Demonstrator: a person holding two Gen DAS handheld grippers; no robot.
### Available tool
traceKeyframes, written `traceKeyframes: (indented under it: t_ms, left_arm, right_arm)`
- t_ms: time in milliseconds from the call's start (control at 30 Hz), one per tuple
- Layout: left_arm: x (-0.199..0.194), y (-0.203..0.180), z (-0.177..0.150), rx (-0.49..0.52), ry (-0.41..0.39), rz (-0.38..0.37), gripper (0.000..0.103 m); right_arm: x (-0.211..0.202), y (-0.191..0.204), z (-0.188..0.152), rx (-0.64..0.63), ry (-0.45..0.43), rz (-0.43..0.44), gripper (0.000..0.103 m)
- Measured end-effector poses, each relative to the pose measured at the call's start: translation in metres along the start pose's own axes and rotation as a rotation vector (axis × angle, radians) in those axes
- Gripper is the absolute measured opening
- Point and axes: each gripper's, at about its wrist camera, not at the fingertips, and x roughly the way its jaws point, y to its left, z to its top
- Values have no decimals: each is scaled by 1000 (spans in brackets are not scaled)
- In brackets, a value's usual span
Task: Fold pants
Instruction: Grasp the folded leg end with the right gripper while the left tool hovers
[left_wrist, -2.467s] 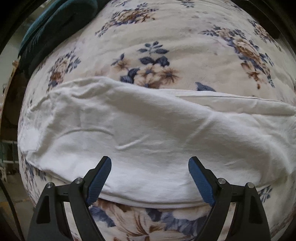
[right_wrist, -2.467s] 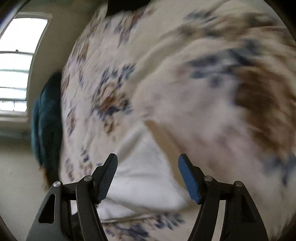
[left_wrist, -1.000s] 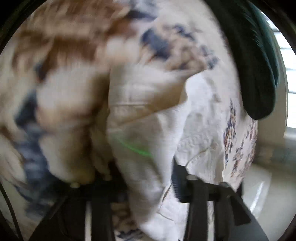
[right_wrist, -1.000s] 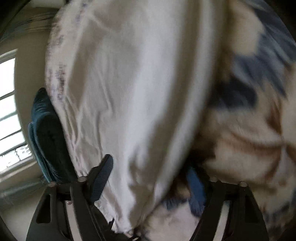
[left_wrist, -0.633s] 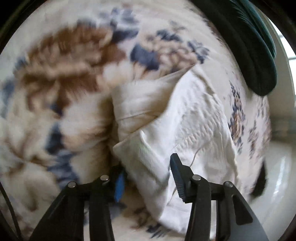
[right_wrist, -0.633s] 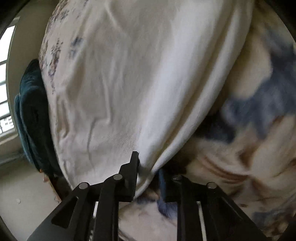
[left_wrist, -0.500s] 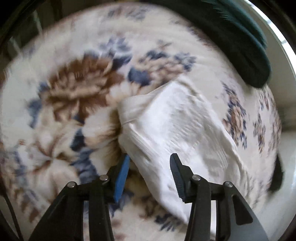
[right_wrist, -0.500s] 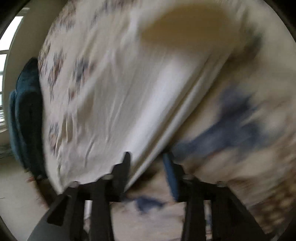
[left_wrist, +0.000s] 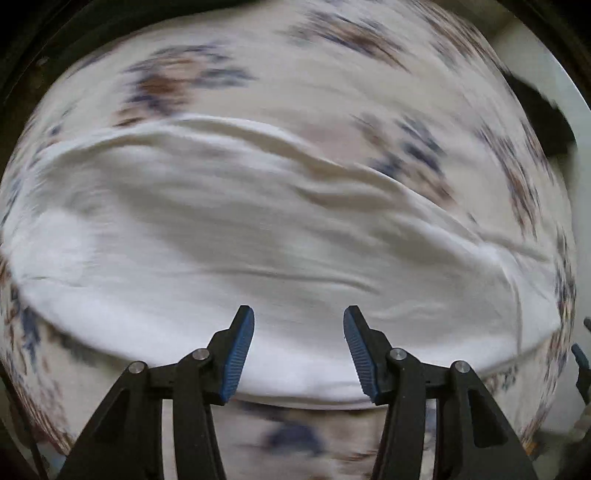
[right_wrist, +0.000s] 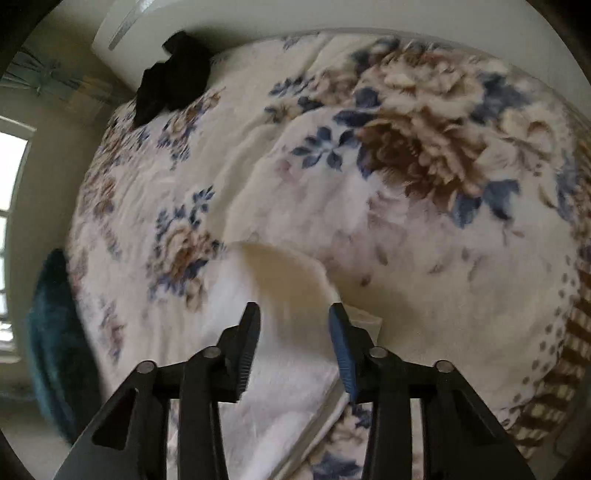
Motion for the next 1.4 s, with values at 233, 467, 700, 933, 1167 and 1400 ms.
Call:
traceKeyframes:
  t_ms: [233, 467, 700, 933, 1167, 1400]
  left_arm:
    - [8, -74, -21, 145, 6, 76, 49]
    - [30, -91, -39, 167, 56, 140, 48]
    - [35, -88, -48, 171, 68, 149, 48]
    - [38, -90, -52, 167, 76, 147, 49]
    - [39, -88, -53, 157, 65, 151, 48]
    - [42, -81, -39, 170, 66, 158, 49]
  right_arm:
    - [49, -49, -16, -4, 273, 118, 56]
    - [98, -47, -32, -64, 253, 123, 10]
    - [55, -54, -32, -50, 170, 183, 5]
    - [70, -62, -26, -7, 308, 263, 4]
    - [105, -47, -40, -10, 397, 168, 23]
    - [100, -74, -50, 89, 359, 220, 44]
